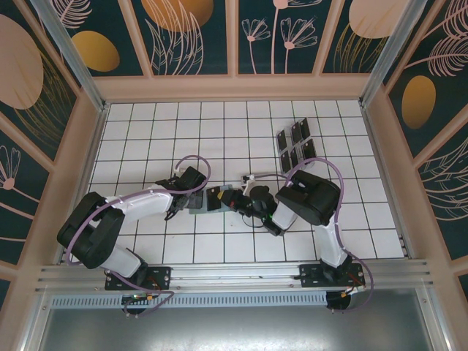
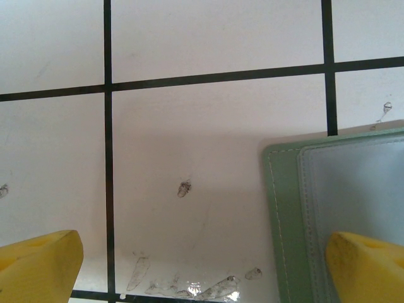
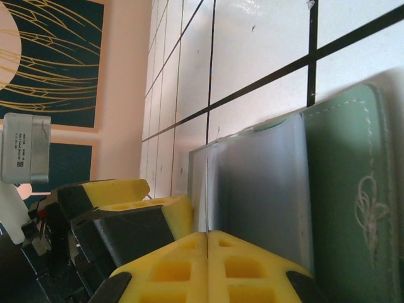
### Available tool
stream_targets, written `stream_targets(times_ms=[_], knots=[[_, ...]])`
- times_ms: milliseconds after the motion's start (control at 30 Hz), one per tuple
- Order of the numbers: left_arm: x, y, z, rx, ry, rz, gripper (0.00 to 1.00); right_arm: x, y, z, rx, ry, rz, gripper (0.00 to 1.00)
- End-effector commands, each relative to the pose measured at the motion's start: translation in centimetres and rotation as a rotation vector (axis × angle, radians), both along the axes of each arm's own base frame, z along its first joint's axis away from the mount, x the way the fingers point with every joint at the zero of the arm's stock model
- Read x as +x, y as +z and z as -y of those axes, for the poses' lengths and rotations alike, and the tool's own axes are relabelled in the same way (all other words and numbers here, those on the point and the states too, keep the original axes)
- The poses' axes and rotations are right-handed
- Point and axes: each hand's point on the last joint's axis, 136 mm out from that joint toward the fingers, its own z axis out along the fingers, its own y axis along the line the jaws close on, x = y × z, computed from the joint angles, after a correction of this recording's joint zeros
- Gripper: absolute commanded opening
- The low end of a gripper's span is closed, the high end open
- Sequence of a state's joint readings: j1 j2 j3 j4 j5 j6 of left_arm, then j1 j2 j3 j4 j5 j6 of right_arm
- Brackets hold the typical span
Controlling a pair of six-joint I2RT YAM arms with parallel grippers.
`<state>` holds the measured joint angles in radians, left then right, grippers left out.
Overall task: Put the credit cards into the card holder
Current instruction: Insert the credit card into the card slot.
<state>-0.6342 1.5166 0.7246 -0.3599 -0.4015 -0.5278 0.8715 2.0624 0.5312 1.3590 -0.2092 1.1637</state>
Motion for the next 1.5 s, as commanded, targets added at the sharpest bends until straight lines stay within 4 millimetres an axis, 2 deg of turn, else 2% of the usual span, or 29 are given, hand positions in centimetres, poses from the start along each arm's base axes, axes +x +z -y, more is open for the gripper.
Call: stream_targets(times_ms=[0,633,967,1467], knots=[[-1.2,-1.3,-0.7,0.049,-0.012,-0.064,0.98,-0.8,-1.3,0.5,-0.029,-0.009,-0.038,0.0],[-1.2,-1.4,-0.7,0.051,-0.013,-0.068,0.98,-0.9,-3.0,1.0,-0.04,-0.068,-0.169,0.0],[-1.3,-1.4,-0.7,0.05,-0.016,-0.069,0.98,-0.3,-3.5,-0.1,-0.064,-0.029,-0.152,0.0],[-1.2,-1.6,-0.5,0.05,-0.021,-0.075,0.98,0.2,-4.4,-0.3,-0.101,-0.002,-0.137,0.0]])
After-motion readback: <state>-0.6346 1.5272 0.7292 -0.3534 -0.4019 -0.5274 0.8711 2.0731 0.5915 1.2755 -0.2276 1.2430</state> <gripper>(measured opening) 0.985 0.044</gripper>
